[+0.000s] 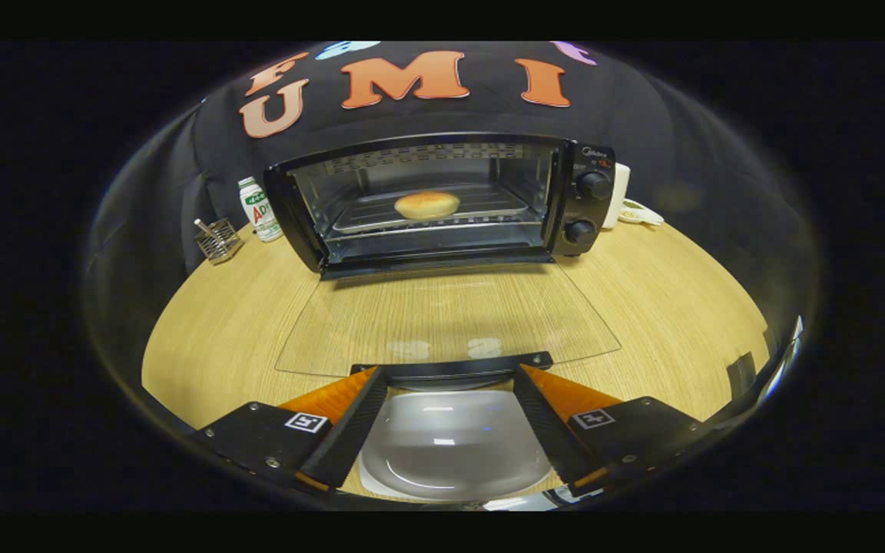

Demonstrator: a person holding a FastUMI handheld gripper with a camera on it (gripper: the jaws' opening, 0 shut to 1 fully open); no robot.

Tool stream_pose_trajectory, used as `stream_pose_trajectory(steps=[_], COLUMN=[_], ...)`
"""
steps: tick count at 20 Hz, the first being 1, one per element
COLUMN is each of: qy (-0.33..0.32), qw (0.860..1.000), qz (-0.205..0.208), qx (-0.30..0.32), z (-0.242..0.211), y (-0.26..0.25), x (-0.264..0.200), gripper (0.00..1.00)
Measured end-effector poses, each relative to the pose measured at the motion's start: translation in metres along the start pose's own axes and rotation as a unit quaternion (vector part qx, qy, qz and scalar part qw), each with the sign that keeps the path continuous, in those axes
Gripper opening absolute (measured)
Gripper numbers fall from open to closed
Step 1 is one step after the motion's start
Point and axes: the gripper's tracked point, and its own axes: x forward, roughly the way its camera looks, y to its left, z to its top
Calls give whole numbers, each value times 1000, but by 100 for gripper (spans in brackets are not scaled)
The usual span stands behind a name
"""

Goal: Open the toaster oven, put the food inside, and close the toaster oven door.

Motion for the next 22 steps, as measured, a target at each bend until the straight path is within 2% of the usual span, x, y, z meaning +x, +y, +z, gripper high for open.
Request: stream_pose_trajectory(steps=[3, 5, 8, 13, 22], qy=[-31, -33, -16, 23, 21], qw=[999, 999, 1000, 1000, 999], qz=[1, 7, 4, -3, -12], qx=[17, 9, -24, -21, -44], z=[33, 39, 18, -20, -17], y=[-1, 3, 5, 4, 1], x=[-3, -6, -15, -11, 3], gripper=[99, 99, 99, 99, 99])
